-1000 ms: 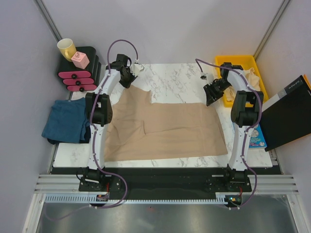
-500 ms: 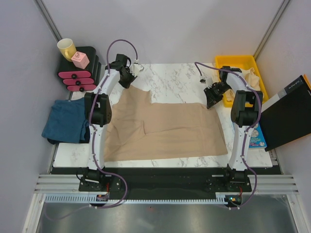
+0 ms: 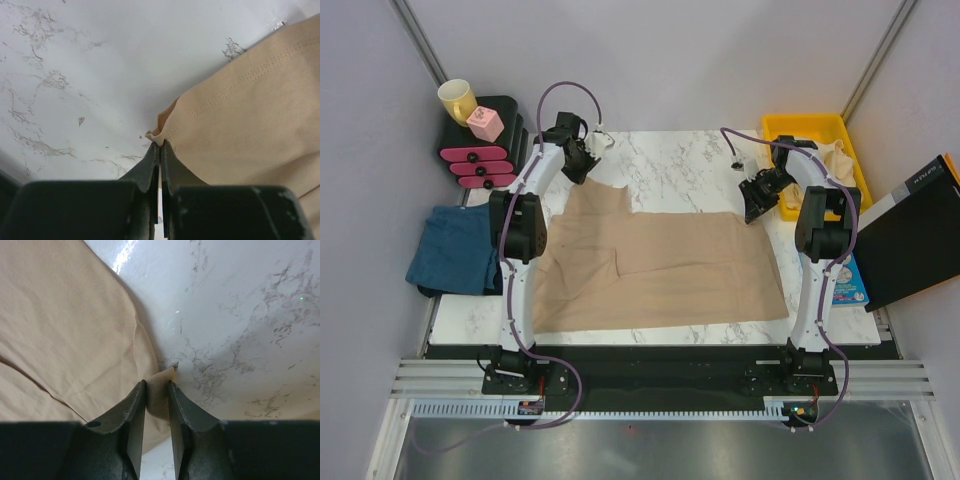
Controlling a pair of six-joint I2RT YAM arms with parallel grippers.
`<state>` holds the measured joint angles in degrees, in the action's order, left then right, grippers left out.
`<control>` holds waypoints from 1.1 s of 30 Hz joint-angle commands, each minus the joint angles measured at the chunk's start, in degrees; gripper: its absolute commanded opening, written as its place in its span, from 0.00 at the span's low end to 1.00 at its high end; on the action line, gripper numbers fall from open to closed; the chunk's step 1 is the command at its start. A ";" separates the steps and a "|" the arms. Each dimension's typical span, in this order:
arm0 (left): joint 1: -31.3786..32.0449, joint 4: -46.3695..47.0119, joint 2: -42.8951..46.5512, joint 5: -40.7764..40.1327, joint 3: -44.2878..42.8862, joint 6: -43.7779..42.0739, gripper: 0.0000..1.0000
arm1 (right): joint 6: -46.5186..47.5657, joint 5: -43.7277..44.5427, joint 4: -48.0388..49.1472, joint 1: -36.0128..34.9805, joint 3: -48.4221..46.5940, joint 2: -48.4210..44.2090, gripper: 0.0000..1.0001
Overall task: Fold and stack the t-shirts
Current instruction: Fold the tshirt
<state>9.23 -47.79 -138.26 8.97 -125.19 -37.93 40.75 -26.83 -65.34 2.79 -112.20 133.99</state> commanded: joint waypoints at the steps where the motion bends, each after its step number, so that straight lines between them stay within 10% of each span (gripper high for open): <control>1: 0.17 1.30 3.61 0.17 0.29 0.32 0.02 | 0.38 -0.59 0.92 0.03 -1.53 -3.04 0.31; 16: 0.70 1.38 2.99 0.35 -0.06 1.11 0.02 | 0.20 0.11 0.92 0.11 -4.51 -2.95 0.35; 33: 1.14 1.38 2.91 0.08 0.03 1.02 0.02 | 0.03 0.72 1.44 0.03 -4.78 -3.56 0.00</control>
<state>10.11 -47.59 -138.06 9.04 -125.05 -37.91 40.56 -25.58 -64.77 2.79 -115.28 133.99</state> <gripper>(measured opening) 0.025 0.007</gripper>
